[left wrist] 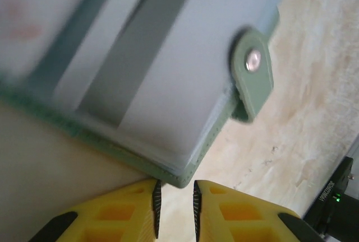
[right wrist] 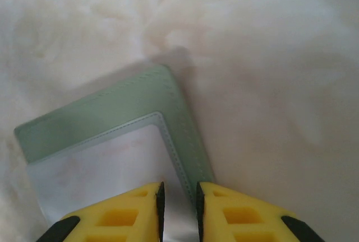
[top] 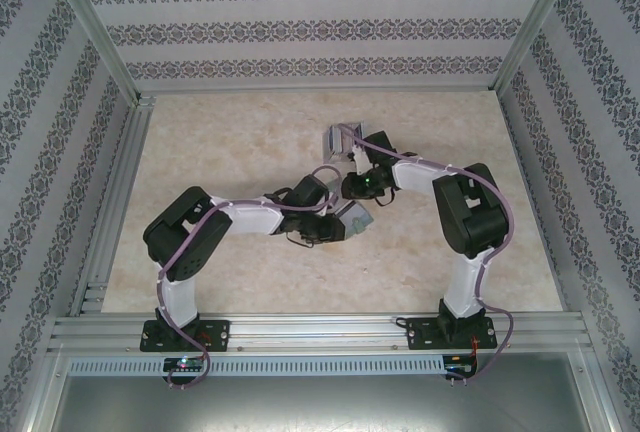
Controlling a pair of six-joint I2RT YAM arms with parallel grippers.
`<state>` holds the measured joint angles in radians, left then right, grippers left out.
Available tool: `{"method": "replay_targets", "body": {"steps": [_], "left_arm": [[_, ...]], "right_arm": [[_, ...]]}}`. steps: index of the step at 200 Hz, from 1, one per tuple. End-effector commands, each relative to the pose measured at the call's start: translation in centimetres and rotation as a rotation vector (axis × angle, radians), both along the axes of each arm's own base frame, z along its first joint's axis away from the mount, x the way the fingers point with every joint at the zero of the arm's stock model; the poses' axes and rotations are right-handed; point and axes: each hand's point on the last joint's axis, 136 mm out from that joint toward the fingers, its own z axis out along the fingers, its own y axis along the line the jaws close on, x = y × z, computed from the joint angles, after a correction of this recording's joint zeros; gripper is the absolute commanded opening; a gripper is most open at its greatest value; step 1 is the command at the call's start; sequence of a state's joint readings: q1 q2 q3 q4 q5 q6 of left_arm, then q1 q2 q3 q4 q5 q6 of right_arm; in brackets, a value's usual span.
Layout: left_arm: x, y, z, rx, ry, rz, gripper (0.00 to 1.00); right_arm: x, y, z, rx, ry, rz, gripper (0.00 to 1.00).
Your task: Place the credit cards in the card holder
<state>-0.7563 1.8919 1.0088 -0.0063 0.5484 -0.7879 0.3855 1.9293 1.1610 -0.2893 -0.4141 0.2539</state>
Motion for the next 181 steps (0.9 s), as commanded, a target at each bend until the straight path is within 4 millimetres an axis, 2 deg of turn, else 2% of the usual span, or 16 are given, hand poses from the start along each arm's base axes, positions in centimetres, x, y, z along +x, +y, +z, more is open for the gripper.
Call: {"method": "replay_targets", "body": {"steps": [1,36,61,94,148,181], "left_arm": [[-0.9,-2.2,0.2,-0.024,0.009,-0.034,0.24],[-0.7,-2.9,0.7,-0.036,-0.006,-0.046,0.24],[-0.5,-2.4,1.4,-0.013,-0.047,-0.045,0.24],[0.5,-1.0,3.5,0.031,-0.157,-0.016,0.25],[2.2,1.0,6.5,0.077,-0.311,0.033,0.27],[4.5,3.2,7.5,0.078,-0.343,0.093,0.28]], "right_arm": [[-2.2,2.1,-0.8,0.006,0.075,0.111,0.26],[-2.0,3.8,-0.9,-0.007,0.075,0.163,0.26],[-1.4,3.4,0.2,-0.031,0.046,0.148,0.28],[-0.1,1.8,3.7,-0.089,-0.053,0.11,0.34],[2.6,-1.0,9.4,-0.074,-0.227,-0.014,0.38],[3.7,-2.5,12.4,-0.072,-0.329,-0.09,0.39]]}}
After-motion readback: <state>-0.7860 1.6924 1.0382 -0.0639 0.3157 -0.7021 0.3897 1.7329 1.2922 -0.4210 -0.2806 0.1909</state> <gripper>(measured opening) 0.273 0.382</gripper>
